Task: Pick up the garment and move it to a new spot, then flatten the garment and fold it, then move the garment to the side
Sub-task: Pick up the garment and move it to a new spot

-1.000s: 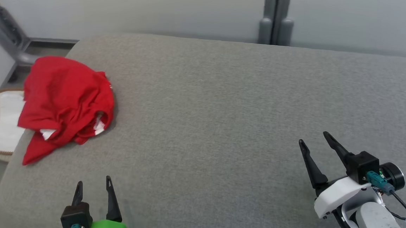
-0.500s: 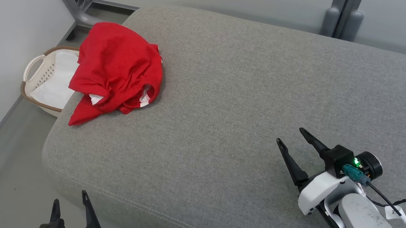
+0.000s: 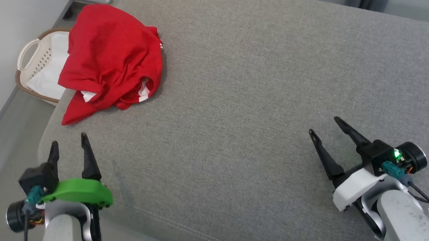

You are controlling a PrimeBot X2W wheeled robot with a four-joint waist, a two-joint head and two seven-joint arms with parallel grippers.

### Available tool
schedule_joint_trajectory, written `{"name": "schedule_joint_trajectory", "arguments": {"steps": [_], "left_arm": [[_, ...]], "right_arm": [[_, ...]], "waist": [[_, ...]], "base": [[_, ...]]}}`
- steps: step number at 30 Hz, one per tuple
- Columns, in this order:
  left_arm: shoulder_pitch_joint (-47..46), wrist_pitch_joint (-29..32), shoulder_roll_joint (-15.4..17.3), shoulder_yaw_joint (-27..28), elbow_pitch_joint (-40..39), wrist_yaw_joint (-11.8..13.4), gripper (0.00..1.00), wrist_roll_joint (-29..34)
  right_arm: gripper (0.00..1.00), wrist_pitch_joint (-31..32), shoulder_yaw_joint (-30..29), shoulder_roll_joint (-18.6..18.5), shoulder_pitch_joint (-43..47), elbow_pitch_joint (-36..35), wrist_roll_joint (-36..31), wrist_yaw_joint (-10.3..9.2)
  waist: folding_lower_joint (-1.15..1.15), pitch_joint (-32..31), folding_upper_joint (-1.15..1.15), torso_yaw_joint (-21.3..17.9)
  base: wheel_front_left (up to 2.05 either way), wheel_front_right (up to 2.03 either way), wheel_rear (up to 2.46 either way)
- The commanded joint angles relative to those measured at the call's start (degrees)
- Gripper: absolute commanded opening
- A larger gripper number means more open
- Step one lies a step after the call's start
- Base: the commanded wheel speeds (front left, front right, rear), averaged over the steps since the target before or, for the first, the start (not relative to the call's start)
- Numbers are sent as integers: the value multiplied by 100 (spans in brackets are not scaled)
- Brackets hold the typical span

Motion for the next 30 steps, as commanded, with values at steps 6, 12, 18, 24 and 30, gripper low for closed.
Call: {"name": "schedule_joint_trajectory", "arguments": {"steps": [6, 12, 18, 24, 30], "left_arm": [[-1078, -2, 282, 303, 668, 37, 100, 182], [-1887, 0, 572, 507, 1338, 76, 100, 226], [-2622, 0, 903, 589, 2158, 296, 100, 301], [-3286, 15, 1295, 636, 3012, 660, 100, 335], [-3588, 54, 1509, 778, 3633, 787, 100, 181]], "right_arm": [[100, -27, 121, -281, -372, -203, 48, -7], [100, -27, 241, -415, -637, -341, 64, -6], [100, -13, 313, -533, -777, -398, 1, -7], [100, 6, 351, -616, -927, -449, 27, -15], [100, 28, 335, -642, -911, -430, 15, -22]], "waist": [[0, 948, 0, -669], [0, 1394, 0, -982], [0, 1758, 0, -1196], [0, 2074, 0, -1381], [0, 2205, 0, -1522]], "base": [[0, 0, 0], [0, 0, 0], [0, 0, 0], [0, 0, 0], [0, 0, 0]]}}
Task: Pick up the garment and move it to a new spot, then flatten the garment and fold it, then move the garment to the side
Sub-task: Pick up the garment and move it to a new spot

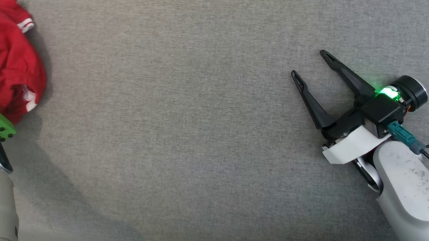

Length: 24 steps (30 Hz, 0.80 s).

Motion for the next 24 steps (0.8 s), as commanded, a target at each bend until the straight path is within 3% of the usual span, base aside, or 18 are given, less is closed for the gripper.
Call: {"name": "schedule_joint_trajectory", "arguments": {"steps": [1, 2, 10, 16, 24], "left_arm": [[-130, 2, 77, 2, 82, 3, 48, 5], [-142, -6, 90, -6, 127, 0, 0, 1], [-91, -56, 142, -75, 114, -120, 0, -18], [47, -56, 120, -174, -1170, -420, 0, 124], [31, -57, -254, -532, -2775, -729, 0, 374]], "right_arm": [[100, 103, -180, -246, 193, 477, -14, -50], [100, 104, -203, -245, 199, 490, -18, -51], [100, 116, -297, -116, 294, 566, 4, -50], [100, 94, -301, 98, 379, 537, 40, -35], [100, 54, -345, 421, 496, 543, 100, -30]], "waist": [[0, 147, 0, -161], [0, 148, 0, -173], [0, -77, 0, -226], [0, -479, 0, -251], [0, -1166, 0, -440]], "base": [[0, 0, 0], [0, 0, 0], [0, 0, 0], [0, 0, 0], [0, 0, 0]]}}
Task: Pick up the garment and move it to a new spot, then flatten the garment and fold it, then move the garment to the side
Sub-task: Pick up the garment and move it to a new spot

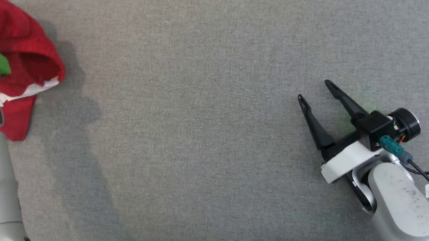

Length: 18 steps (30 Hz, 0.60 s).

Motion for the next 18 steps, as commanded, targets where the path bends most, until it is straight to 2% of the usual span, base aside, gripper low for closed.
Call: {"name": "schedule_joint_trajectory", "arguments": {"steps": [1, 9, 18], "left_arm": [[62, -20, -63, -57, -182, -51, 0, 62], [146, -13, -690, -754, -1268, -296, 0, -52], [301, -13, -1147, -1734, -1586, -337, 0, -607]], "right_arm": [[100, -1, 1, 41, 121, 27, 36, -10], [100, -1, -41, 291, 338, 58, 86, -10], [100, -1, -115, 449, 486, 16, 140, -10]], "waist": [[0, -396, 0, -189], [0, -827, 0, -751], [0, -948, 0, -1695]], "base": [[0, 0, 0], [0, 0, 0], [0, 0, 0]]}}
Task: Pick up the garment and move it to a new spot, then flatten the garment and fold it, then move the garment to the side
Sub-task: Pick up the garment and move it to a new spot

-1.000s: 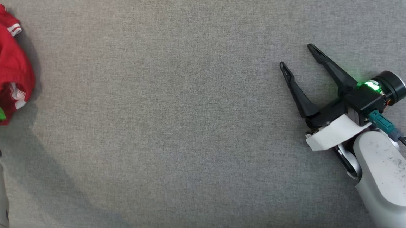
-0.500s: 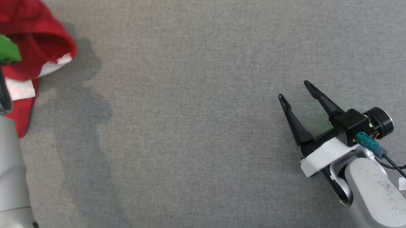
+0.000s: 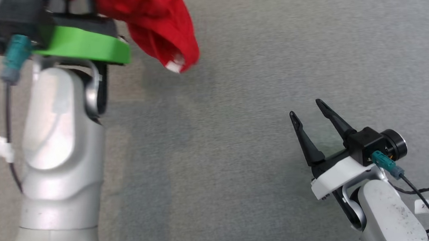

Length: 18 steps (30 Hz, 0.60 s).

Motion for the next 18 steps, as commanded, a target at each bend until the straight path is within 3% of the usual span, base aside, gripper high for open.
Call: {"name": "schedule_joint_trajectory", "arguments": {"steps": [1, 7, 13, 14, 16, 18], "left_arm": [[100, -3, -14, -106, 13, -18, 0, -119], [392, -3, -61, -834, 65, -19, 0, -780], [1005, -3, -53, -1439, 58, 320, 0, -1360], [1140, -3, -52, -1475, 77, 400, 25, -1395], [1413, -2, -53, -1517, 136, 506, 100, -1357], [1726, -3, -54, -1476, 153, 607, 100, -1256]], "right_arm": [[100, -1, -5, 12, 87, 7, 29, -10], [100, -1, -45, 53, 198, 43, 71, -10], [100, -1, -49, 70, 361, 76, 62, -10], [100, -1, -55, 73, 390, 84, 58, -10], [100, -1, -70, 72, 429, 112, 60, -10], [100, -1, -81, 74, 475, 124, 70, -10]], "waist": [[0, -180, -1, -596], [0, -260, -1, -1082], [0, -446, -1, -1232], [0, -485, -1, -1232], [0, -569, -1, -1213], [0, -669, -1, -1173]], "base": [[0, 0, 0], [0, 0, 0], [0, 0, 0], [0, 0, 0], [0, 0, 0], [0, 0, 0]]}}
